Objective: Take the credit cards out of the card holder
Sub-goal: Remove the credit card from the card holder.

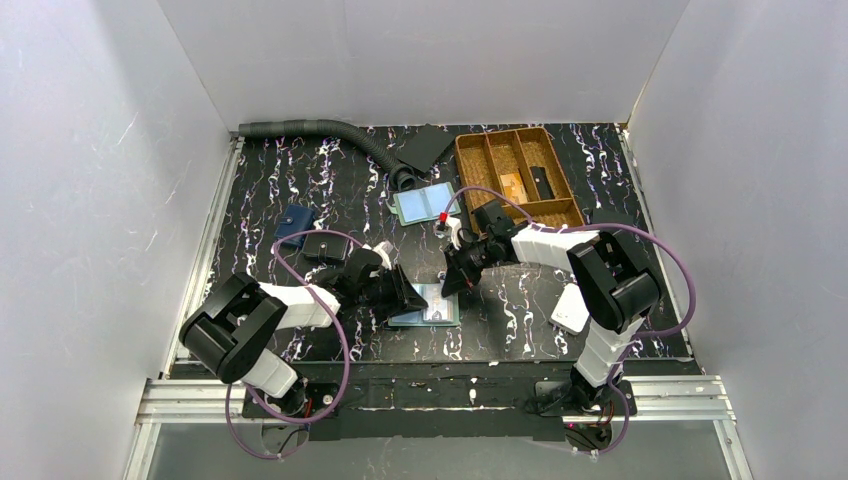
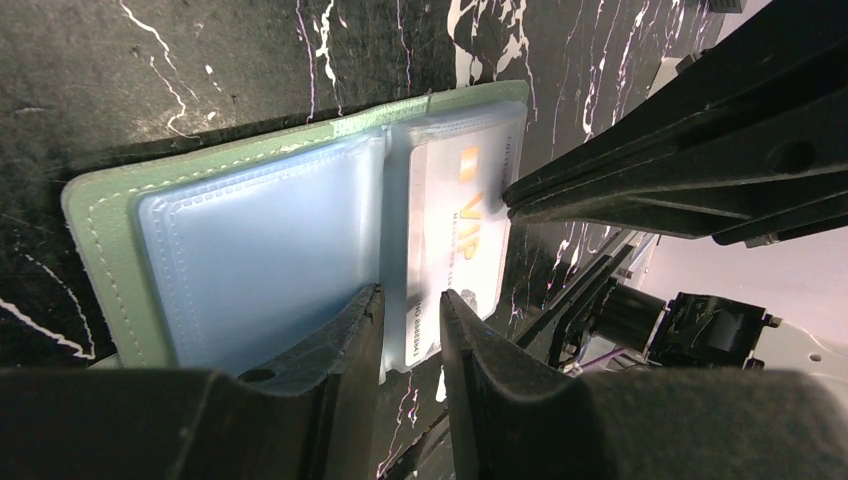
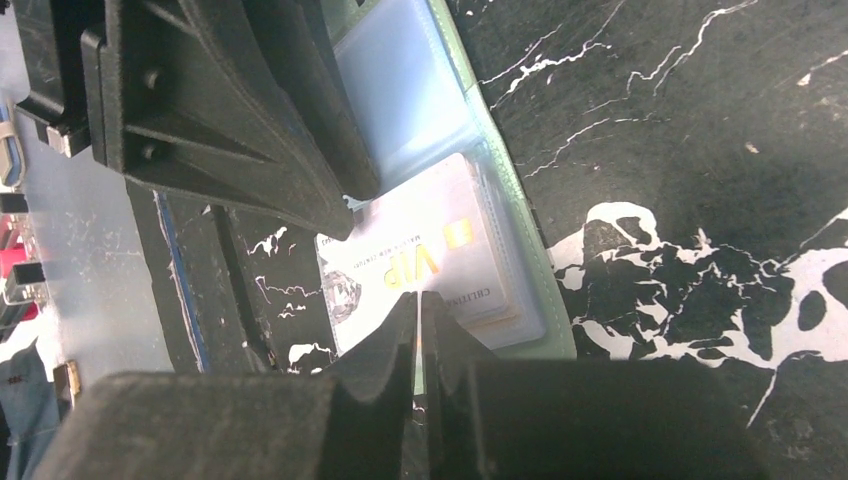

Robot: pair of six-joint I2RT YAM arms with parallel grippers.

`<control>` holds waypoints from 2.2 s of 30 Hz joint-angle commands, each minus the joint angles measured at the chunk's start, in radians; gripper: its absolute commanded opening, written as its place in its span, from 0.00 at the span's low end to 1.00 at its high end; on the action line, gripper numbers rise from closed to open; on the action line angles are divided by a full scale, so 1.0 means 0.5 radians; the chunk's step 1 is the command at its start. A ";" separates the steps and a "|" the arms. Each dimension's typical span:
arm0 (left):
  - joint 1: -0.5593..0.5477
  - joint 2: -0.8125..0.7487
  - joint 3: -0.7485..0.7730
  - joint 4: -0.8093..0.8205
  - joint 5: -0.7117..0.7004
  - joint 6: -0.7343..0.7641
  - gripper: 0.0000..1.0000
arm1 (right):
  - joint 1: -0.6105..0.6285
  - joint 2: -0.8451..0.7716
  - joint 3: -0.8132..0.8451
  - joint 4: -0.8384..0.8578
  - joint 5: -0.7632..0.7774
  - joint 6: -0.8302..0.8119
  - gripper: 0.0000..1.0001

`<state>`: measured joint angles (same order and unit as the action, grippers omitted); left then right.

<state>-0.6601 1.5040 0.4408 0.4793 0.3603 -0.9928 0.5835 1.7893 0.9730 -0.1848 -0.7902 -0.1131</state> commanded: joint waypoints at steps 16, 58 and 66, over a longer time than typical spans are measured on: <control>-0.002 0.051 0.017 -0.016 0.015 -0.001 0.26 | -0.044 -0.080 -0.010 -0.032 -0.014 -0.054 0.27; 0.010 0.040 -0.064 0.146 0.048 -0.096 0.00 | 0.066 0.148 0.066 -0.101 0.249 0.029 0.19; 0.023 -0.003 -0.130 0.252 0.076 -0.095 0.00 | 0.053 -0.031 0.068 -0.172 0.092 -0.203 0.33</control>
<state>-0.6506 1.5330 0.3988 0.5785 0.3965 -1.0588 0.5976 1.8088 1.0126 -0.2192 -0.7765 -0.1089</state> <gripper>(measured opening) 0.033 0.309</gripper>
